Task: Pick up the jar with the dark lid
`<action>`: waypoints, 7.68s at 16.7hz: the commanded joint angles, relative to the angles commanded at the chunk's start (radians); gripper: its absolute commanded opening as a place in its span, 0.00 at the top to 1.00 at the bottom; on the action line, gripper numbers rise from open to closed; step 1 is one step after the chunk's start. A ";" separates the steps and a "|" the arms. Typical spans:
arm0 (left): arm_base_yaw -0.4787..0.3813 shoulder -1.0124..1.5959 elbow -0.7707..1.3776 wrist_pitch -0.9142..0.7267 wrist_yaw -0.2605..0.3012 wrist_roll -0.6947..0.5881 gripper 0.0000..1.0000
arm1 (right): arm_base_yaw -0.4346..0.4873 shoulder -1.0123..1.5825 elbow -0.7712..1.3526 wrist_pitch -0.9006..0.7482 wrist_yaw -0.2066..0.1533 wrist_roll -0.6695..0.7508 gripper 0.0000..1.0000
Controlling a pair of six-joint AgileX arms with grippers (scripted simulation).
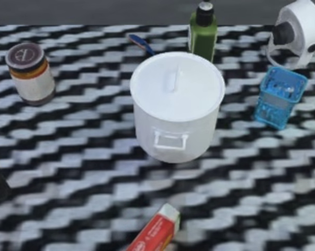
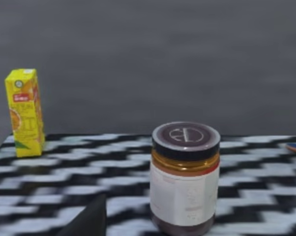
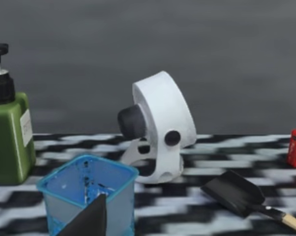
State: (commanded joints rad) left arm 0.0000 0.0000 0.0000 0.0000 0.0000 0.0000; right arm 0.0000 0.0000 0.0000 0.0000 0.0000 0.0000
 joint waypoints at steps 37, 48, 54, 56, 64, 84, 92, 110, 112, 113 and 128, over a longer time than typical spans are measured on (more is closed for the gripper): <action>0.033 2.467 2.376 -1.348 0.159 0.790 0.00 | 0.000 0.000 0.000 0.000 0.000 0.000 0.00; 0.035 2.543 2.467 -1.358 0.153 0.815 0.00 | 0.000 0.000 0.000 0.000 0.000 0.000 0.00; 0.027 2.560 2.326 -1.199 0.152 0.807 0.00 | 0.000 0.000 0.000 0.000 0.000 0.000 0.00; 0.026 2.561 2.323 -1.195 0.152 0.806 0.00 | 0.000 0.000 0.000 0.000 0.000 0.000 0.00; 0.026 2.561 2.323 -1.195 0.152 0.806 0.45 | 0.000 0.000 0.000 0.000 0.000 0.000 0.00; 0.037 2.485 2.250 -1.200 0.151 0.806 1.00 | 0.000 0.000 0.000 0.000 0.000 0.000 0.00; 0.062 2.084 1.889 -1.235 0.148 0.818 1.00 | 0.000 0.000 0.000 0.000 0.000 0.000 0.00; -0.150 2.039 1.712 -1.102 0.033 0.175 1.00 | 0.000 0.000 0.000 0.000 0.000 0.000 0.00; -0.203 2.034 1.670 -1.067 0.005 0.003 1.00 | 0.000 0.000 0.000 0.000 0.000 0.000 0.00; -0.228 2.030 1.651 -1.049 -0.009 -0.071 1.00 | 0.000 0.000 0.000 0.000 0.000 0.000 0.00; -0.311 2.046 1.526 -0.865 -0.059 -0.296 1.00 | 0.000 0.000 0.000 0.000 0.000 0.000 0.00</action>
State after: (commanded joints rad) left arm -0.3108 2.0460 1.5256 -0.8648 -0.0592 -0.2960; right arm 0.0000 0.0000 0.0000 0.0000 0.0000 0.0000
